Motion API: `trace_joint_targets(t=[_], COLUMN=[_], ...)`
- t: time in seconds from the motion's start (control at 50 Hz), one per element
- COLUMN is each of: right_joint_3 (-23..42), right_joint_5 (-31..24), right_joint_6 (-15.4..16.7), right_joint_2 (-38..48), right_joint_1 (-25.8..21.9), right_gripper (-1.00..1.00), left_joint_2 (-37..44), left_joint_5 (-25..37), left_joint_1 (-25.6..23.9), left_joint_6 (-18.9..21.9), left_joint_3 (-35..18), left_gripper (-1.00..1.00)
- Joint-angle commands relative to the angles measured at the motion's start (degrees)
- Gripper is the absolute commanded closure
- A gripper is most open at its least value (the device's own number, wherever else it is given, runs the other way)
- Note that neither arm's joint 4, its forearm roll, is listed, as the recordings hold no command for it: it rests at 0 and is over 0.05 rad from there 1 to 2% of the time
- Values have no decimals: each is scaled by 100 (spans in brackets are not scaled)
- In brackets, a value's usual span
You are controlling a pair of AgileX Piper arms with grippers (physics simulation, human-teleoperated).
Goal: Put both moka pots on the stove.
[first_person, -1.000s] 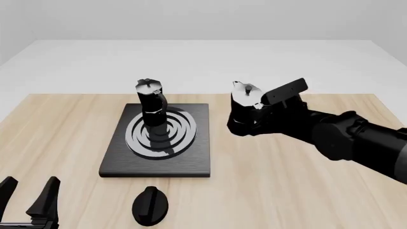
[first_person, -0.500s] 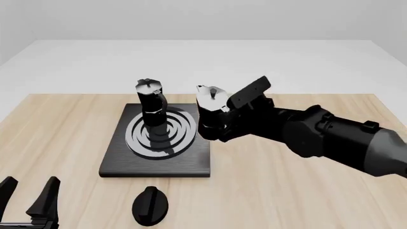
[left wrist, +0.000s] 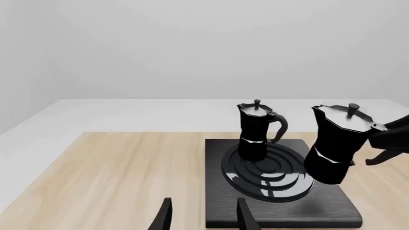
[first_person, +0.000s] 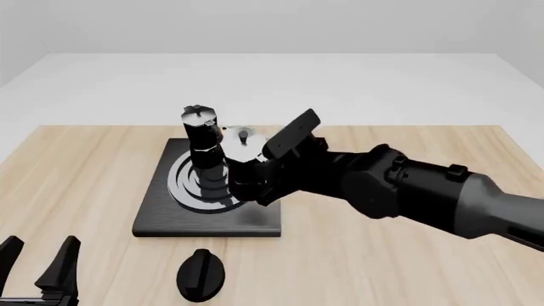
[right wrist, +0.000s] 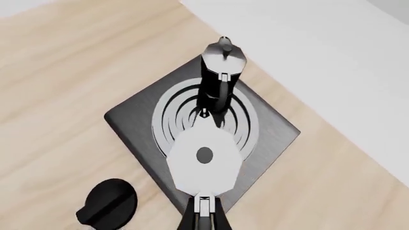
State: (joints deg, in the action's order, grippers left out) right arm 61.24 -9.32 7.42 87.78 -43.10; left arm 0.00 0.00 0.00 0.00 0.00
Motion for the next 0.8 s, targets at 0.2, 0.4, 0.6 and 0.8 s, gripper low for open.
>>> trace_joint_targets(t=[0.2,0.4,0.6,0.8], right_joint_3=[392,520,690,803], right_joint_5=[-4,-20,-47,-73], right_joint_6=[-101,-92,-87,-47], right_joint_2=[21,68,150,218], right_joint_1=[-469,-567,-661,-707], right_gripper=[100,100,100,100], left_joint_2=[0,0,0,0], left_joint_5=[0,0,0,0], left_joint_1=[0,0,0,0], left_joint_6=[0,0,0,0], left_joint_3=[0,0,0,0], left_gripper=[-100,-100,-100,-100])
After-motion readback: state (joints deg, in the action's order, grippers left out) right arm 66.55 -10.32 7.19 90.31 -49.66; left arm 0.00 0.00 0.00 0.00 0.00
